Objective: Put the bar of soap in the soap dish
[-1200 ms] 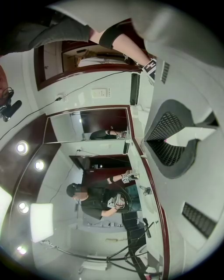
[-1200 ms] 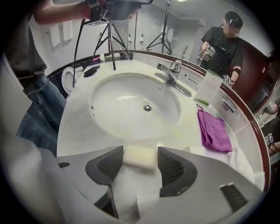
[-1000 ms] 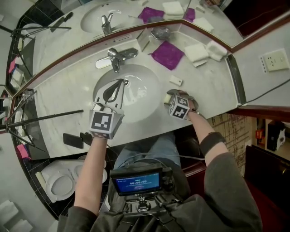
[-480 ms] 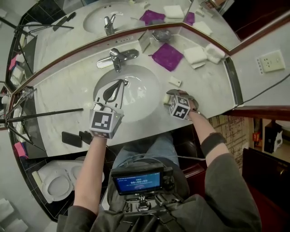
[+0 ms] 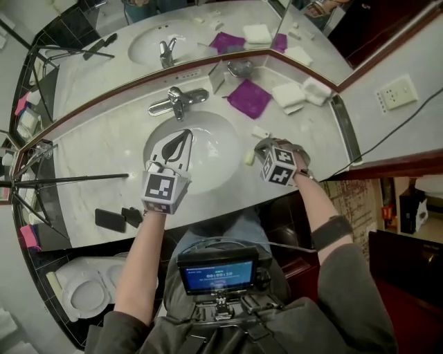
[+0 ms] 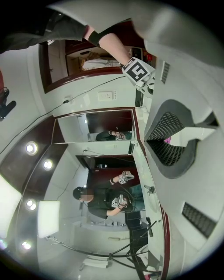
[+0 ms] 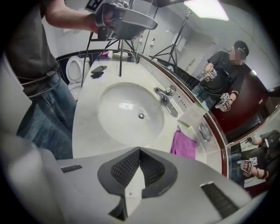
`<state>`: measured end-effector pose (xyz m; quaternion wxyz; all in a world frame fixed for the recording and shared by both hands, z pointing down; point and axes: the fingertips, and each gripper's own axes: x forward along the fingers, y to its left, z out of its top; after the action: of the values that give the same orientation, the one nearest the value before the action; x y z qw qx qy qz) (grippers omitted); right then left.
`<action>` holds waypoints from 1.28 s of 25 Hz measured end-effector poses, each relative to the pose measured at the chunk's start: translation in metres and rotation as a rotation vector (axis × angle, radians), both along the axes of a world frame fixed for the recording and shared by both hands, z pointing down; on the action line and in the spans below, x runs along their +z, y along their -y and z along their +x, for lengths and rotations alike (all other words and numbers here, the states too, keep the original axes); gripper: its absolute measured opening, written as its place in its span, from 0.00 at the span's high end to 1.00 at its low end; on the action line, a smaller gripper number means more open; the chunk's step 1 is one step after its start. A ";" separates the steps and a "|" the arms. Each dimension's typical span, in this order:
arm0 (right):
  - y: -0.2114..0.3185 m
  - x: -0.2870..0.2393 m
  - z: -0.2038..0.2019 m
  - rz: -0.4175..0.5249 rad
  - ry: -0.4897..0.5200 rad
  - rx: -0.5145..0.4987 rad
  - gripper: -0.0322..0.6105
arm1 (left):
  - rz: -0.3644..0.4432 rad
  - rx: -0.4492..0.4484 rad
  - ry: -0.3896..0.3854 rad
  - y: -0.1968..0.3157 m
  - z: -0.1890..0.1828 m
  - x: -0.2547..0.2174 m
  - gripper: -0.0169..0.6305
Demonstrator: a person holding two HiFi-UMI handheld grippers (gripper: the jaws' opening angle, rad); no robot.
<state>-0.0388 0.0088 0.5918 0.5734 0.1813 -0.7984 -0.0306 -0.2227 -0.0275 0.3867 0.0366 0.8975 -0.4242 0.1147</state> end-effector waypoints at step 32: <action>-0.040 -0.075 0.110 0.152 0.144 0.444 0.92 | -0.003 0.106 0.034 -0.007 -0.004 0.016 0.97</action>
<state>0.0714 0.0487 0.5165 0.4925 0.3965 -0.7732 0.0493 -0.2272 -0.0201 0.4025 0.0248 0.9166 -0.3764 0.1322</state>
